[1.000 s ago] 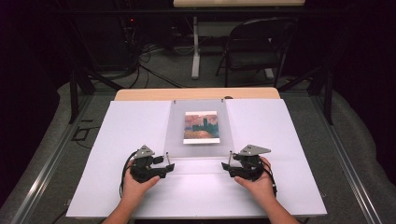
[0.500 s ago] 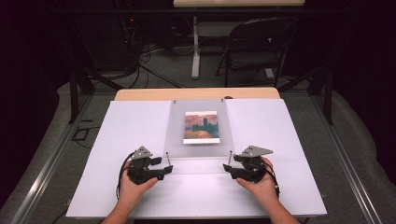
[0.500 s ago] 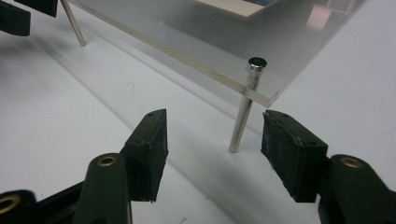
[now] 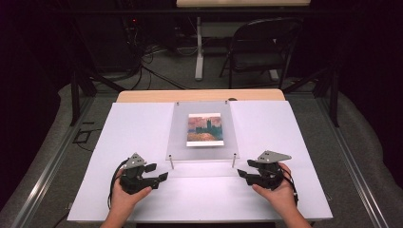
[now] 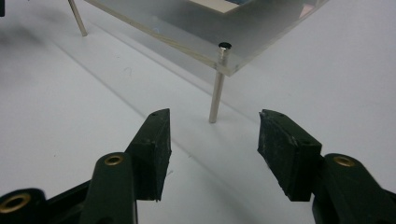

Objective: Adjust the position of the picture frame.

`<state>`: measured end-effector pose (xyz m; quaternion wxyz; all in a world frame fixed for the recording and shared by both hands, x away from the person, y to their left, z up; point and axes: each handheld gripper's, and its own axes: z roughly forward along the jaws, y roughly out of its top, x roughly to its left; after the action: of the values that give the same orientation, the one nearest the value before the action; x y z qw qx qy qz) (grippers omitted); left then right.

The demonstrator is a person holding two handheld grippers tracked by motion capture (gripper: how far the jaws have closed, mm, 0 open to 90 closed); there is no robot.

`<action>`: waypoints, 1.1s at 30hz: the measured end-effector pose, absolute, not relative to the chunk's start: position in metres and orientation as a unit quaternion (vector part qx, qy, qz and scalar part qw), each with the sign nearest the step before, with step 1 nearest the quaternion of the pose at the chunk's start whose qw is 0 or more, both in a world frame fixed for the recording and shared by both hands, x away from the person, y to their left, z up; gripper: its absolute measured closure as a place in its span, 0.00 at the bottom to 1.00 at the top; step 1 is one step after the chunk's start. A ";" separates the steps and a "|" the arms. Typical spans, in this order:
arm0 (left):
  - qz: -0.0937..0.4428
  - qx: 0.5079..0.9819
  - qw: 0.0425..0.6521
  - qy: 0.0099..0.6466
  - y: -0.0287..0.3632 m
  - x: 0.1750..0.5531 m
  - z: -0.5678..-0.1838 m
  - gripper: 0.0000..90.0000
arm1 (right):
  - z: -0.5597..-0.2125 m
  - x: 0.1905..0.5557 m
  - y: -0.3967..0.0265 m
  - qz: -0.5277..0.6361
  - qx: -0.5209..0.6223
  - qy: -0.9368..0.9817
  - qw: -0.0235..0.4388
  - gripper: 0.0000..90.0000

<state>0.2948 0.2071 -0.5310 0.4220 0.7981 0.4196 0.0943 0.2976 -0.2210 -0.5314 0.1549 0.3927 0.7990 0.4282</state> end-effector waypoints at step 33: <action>0.107 0.783 0.424 0.442 0.223 0.308 -0.504 0.41 | -0.503 0.299 -0.243 0.431 0.401 0.787 0.182 0.45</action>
<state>0.3082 0.2233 -0.5044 0.4242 0.7830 0.4422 0.1066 0.2988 -0.2429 -0.5035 0.1816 0.4011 0.7875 0.4313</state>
